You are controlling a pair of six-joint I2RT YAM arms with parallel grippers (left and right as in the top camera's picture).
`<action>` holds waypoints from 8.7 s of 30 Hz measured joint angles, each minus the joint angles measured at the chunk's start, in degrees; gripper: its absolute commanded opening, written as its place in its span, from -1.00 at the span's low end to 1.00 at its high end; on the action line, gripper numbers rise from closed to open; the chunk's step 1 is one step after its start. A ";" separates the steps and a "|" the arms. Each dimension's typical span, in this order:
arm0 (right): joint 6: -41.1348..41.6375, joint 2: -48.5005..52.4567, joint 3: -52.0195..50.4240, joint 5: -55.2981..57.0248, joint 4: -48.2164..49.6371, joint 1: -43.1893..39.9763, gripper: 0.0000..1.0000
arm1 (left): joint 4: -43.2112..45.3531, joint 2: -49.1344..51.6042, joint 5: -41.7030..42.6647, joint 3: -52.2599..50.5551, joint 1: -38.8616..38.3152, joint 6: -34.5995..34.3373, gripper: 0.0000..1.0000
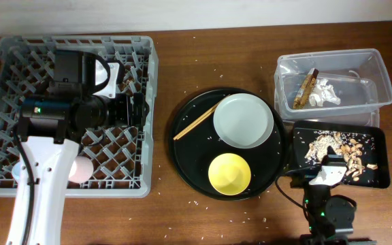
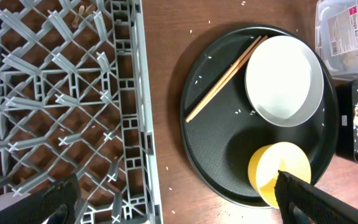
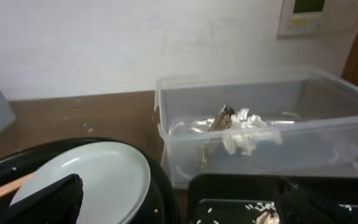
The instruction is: Sort waste into correct bins and load items into the dishwasher rack
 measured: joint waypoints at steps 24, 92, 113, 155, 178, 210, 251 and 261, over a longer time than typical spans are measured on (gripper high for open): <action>0.00 0.00 -0.02 0.00 0.02 0.00 0.97 | 29.99 42.64 -16.33 0.02 -21.11 9.68 -0.56; 0.00 -0.04 -0.02 -0.02 0.02 0.00 0.97 | 3.15 46.88 -4.42 13.05 -22.75 9.90 -1.00; 0.02 -0.04 -0.04 0.00 0.02 0.00 0.97 | -22.80 46.36 -5.86 41.05 -7.17 -1.11 -0.07; 0.02 0.00 -0.02 -0.02 0.02 0.00 0.97 | -5.55 26.97 -1.88 12.48 -17.51 -2.45 0.12; 0.00 0.00 -0.02 -0.02 0.02 0.00 0.97 | 28.74 26.84 7.26 -19.50 -35.87 -12.79 -0.57; 0.02 0.00 -0.04 -0.02 0.02 0.00 0.97 | -0.57 30.99 -80.24 1.44 -14.38 -22.99 -1.00; 0.02 0.00 -0.04 -0.02 0.02 0.00 0.97 | 12.70 35.28 -8.31 10.93 -27.39 -10.62 0.24; 0.04 0.00 -0.04 -0.02 0.04 0.00 0.97 | 18.93 48.39 6.56 8.00 -26.99 -9.03 -0.99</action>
